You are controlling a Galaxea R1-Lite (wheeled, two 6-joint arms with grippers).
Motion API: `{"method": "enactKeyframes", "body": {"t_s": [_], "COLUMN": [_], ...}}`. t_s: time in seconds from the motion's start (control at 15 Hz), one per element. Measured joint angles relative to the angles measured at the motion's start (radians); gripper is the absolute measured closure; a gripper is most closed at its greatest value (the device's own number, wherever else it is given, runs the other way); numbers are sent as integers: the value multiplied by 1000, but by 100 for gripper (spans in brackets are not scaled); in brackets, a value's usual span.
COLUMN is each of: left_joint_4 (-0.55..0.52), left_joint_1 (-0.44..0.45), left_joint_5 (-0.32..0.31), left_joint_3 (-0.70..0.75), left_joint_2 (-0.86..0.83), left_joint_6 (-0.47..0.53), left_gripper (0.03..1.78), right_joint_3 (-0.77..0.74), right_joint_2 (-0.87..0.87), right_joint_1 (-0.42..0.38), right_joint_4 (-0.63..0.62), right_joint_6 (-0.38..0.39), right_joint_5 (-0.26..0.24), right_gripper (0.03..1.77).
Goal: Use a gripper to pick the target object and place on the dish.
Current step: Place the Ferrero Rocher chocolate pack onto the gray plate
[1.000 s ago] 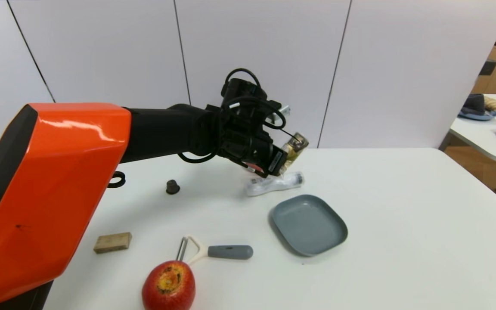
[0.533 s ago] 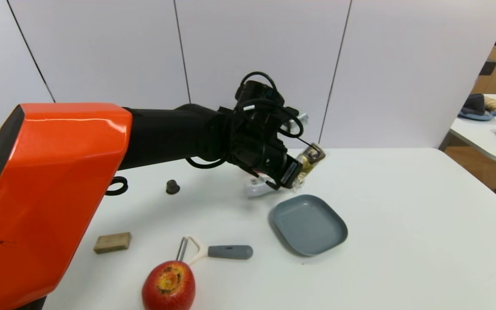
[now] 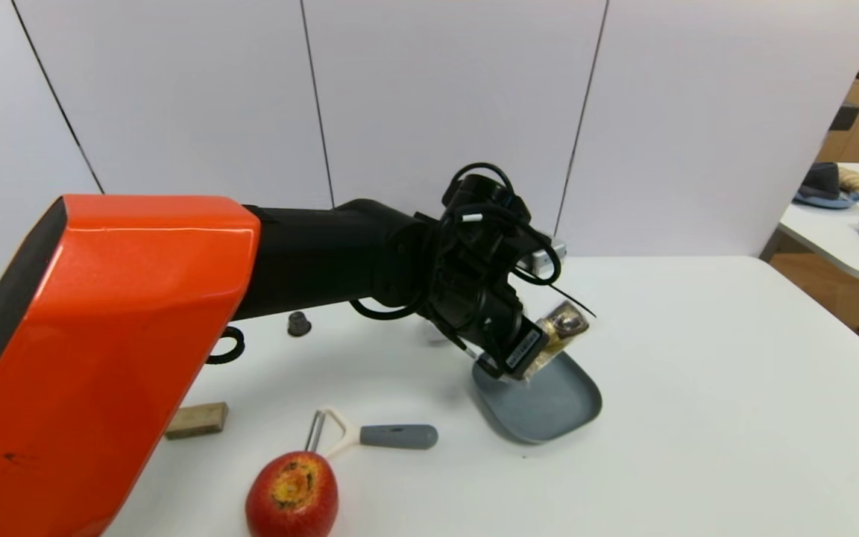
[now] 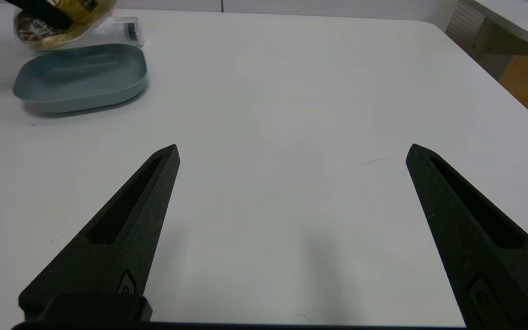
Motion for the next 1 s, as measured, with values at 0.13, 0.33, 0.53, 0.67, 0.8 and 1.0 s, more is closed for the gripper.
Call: {"method": "enactKeyframes", "body": {"t_s": [0.13,0.33,0.53,0.67,0.8,1.0], "left_joint_4": [1,1,1,1,1,2], "left_joint_1": [-9,-14,-14,-13,-13,-11], "left_joint_5": [-3,-48,-66,-66,-65,-64], "left_joint_3": [1,4,17,20,20,20], "left_joint_2": [13,30,39,42,43,43], "left_joint_6": [-1,-7,-8,-8,-4,-3], "left_gripper": [158,158,158,150,119,84], "right_joint_3": [0,0,0,0,0,0], "right_joint_2": [0,0,0,0,0,0], "right_joint_1": [0,0,0,0,0,0], "right_joint_4": [0,0,0,0,0,0], "right_joint_6": [0,0,0,0,0,0], "right_joint_5": [0,0,0,0,0,0], "right_gripper": [9,9,9,9,9,9]}}
